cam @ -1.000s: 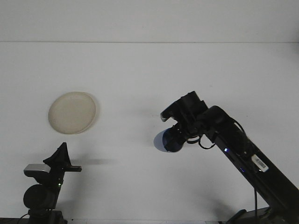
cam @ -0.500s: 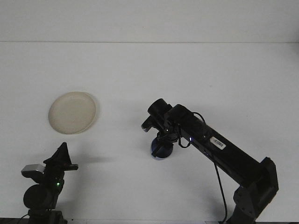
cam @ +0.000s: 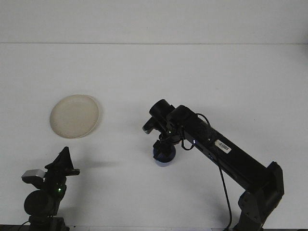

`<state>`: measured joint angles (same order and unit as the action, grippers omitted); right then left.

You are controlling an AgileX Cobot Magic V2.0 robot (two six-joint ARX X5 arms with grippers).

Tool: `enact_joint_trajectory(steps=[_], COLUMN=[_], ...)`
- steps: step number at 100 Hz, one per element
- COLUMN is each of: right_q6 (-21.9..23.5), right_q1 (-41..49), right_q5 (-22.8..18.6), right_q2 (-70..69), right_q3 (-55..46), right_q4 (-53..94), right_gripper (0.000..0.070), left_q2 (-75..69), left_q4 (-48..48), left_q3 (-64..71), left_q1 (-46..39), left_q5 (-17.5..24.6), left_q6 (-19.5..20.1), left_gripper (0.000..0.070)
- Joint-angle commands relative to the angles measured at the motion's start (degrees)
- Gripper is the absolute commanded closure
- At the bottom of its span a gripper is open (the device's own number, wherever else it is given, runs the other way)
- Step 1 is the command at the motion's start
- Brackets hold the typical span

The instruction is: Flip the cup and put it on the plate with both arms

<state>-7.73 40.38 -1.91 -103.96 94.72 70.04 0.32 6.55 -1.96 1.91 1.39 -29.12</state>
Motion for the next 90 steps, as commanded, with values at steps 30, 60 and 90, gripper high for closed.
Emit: enact_joint_trajectory(steps=[30,60,90], right_q6=[1.8,6.1,6.9], right_q1=[-5.9,-14.8,-21.2], right_q5=[-2.7,-5.5,-5.6], right_q2=[13.5,32.5,54.3], right_q3=[7.4,-15.2,-47.6], right_q4=[-5.9,-29.2,-56.0], right_gripper=[0.0366,0.0366,0.0366], left_q2=[0.0,7.0,34.7], left_q4=[0.7,-7.5,-21.7], left_q3=[-0.6,-12.6,-39.5], left_q1=[0.0,0.0,1.7], left_q5=[8.2,15.2,18.5], left_q6=[-8.0,-3.7,18.9], left_gripper=[0.0688,0.0685,0.0686])
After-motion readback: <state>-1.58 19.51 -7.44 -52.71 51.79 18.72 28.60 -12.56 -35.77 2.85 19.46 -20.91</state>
